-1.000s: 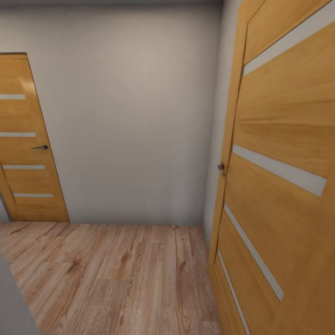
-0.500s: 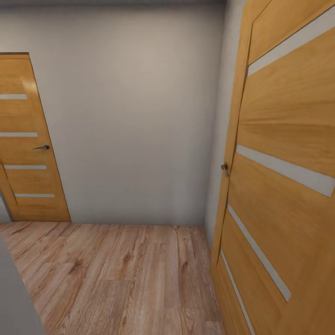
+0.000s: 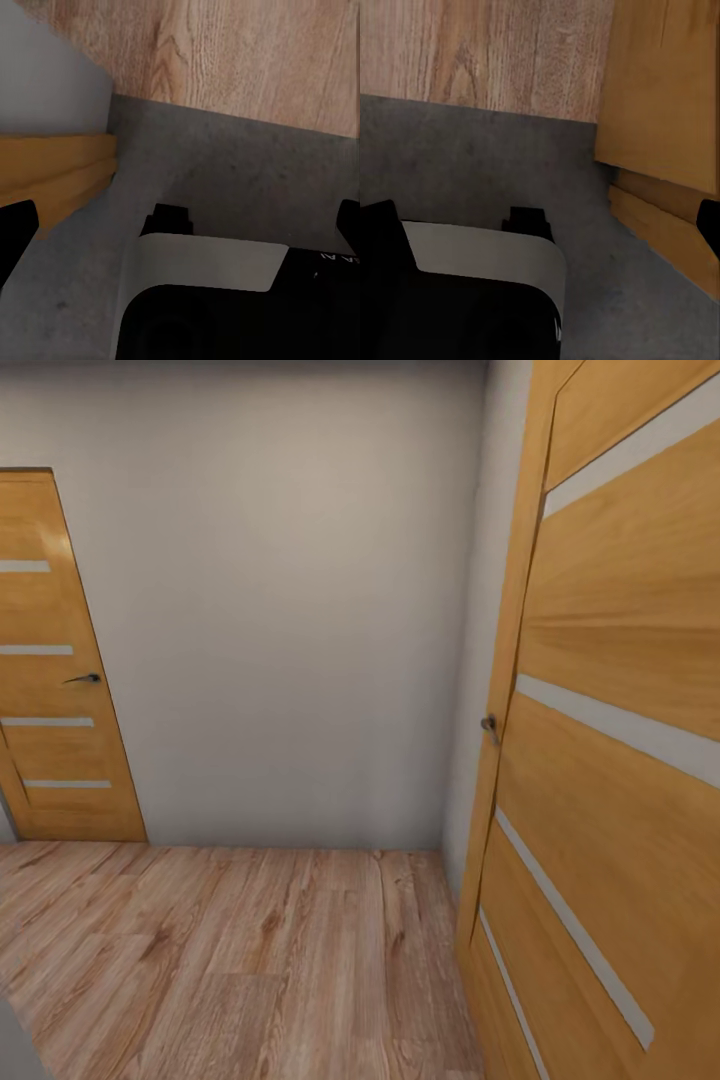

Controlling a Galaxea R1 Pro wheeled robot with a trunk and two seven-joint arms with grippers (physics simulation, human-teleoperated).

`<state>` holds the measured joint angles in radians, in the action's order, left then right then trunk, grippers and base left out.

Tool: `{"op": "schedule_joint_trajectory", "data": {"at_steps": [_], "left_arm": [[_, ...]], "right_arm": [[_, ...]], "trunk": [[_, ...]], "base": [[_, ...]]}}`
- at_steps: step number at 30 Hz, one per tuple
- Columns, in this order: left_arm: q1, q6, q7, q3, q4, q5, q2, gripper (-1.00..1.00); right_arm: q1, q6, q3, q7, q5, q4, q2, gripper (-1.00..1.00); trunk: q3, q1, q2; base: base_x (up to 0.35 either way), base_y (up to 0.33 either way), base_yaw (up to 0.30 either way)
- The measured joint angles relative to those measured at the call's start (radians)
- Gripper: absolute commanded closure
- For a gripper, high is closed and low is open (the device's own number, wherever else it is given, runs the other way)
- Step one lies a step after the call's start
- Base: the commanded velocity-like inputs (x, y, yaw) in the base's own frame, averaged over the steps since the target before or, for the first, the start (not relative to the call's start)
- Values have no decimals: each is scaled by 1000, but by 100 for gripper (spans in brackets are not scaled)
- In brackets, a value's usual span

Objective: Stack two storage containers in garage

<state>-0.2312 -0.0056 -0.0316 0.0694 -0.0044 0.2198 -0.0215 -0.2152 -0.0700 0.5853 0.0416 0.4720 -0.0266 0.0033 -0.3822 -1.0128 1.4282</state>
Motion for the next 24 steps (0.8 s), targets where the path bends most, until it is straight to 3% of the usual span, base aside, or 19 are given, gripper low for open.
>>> {"op": "schedule_joint_trajectory", "data": {"at_steps": [9,24], "left_arm": [[0,0,0,0,0,0,0,-100],[0,0,0,0,0,0,0,-100]], "right_arm": [[0,0,0,0,1,0,1,-100],[0,0,0,1,1,0,1,-100]], "trunk": [[0,0,0],[0,-1,0]], "base": [[267,0,0],[20,0,2]]}}
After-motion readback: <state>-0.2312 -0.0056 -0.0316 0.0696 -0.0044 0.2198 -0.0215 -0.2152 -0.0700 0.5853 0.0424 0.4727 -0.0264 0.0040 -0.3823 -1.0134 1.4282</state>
